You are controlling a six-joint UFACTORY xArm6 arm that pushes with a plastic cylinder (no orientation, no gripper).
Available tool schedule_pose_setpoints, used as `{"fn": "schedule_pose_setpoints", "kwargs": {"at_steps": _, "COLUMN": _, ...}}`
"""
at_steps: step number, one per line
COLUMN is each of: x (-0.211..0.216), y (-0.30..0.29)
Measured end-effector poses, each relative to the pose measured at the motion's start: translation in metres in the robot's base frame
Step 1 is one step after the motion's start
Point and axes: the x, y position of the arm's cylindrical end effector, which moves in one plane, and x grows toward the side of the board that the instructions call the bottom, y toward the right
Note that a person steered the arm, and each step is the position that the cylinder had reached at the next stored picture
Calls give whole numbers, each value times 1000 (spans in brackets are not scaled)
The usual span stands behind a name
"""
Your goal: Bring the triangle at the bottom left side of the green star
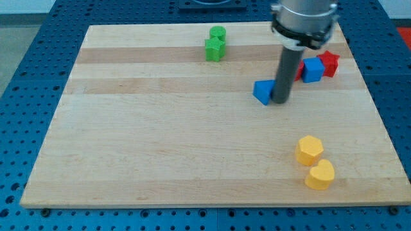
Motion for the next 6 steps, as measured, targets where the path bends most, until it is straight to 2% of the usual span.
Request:
{"fn": "schedule_pose_setpoints", "kwargs": {"at_steps": 1, "x": -20, "y": -27}}
{"fn": "schedule_pose_setpoints", "kwargs": {"at_steps": 3, "x": -27, "y": -60}}
{"fn": "schedule_pose_setpoints", "kwargs": {"at_steps": 6, "x": -29, "y": -187}}
